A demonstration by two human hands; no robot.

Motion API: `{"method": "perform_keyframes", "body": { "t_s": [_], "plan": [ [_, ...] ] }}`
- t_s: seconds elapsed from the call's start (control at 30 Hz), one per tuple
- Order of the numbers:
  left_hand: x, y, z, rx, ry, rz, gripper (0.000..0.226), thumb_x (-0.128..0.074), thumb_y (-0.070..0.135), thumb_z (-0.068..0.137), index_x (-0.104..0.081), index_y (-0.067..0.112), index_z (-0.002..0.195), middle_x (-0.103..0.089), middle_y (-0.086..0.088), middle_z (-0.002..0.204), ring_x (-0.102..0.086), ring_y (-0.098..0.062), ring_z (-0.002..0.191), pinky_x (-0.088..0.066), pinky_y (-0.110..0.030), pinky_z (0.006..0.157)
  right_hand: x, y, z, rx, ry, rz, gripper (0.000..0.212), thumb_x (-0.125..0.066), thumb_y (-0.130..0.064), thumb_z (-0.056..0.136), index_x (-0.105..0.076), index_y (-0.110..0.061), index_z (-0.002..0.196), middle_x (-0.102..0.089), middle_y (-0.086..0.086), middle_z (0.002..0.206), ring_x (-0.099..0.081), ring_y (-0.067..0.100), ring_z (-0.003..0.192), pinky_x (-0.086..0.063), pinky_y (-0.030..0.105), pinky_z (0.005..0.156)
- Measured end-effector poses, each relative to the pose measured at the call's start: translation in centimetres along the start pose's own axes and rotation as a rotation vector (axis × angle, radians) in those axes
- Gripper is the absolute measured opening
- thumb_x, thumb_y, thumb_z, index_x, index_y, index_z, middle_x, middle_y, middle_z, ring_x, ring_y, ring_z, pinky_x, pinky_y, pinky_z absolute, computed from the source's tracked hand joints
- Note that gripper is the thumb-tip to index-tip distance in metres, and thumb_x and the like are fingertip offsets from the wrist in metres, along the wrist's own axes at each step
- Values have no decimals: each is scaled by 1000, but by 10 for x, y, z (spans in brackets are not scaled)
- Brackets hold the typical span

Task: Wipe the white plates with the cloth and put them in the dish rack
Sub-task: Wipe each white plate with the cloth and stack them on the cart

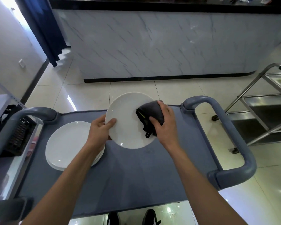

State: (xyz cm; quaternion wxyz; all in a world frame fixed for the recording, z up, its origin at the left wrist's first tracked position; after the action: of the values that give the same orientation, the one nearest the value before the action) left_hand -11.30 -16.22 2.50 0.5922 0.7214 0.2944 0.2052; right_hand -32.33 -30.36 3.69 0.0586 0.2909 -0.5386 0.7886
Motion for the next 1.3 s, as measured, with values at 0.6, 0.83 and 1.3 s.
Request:
{"method": "perform_keyframes", "body": {
  "t_s": [0.6, 0.83, 1.3],
  "plan": [
    [-20, -24, -16, 96, 256, -387, 14, -58, 14, 101, -71, 17, 104, -78, 2, 86, -73, -16, 75, -59, -30, 58, -78, -15, -84, -23, 6, -289, 56, -49, -46, 102, -32, -38, 155, -1, 6, 168, -2, 34, 153, -29, 57, 113],
    [-15, -25, -15, 59, 187, -305, 13, -60, 15, 100, -72, 17, 104, -78, -5, 93, -75, -23, 82, -61, -38, 61, -68, -10, -60, -21, 54, -337, 51, -50, -40, 102, -38, -38, 152, -8, 8, 167, -9, 37, 152, -34, 62, 109],
    [-25, -25, -28, 60, -40, -91, 13, -66, 12, 96, -73, 12, 107, -78, -9, 95, -75, -28, 83, -60, -39, 59, -36, -33, 28, 108, 34, -552, 49, -45, -47, 103, -40, -36, 150, -20, 6, 165, -11, 37, 151, -20, 62, 114]
  ]
}}
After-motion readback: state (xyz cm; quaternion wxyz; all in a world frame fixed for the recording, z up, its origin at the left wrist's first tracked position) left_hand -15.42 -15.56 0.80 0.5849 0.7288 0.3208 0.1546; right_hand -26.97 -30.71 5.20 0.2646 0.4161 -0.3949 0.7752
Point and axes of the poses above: each hand's wrist, its own z-axis towards the middle knuckle, its own x-axis out of the back of the hand, y = z × x, the point moved 5 cm from there along z, towards the middle knuckle
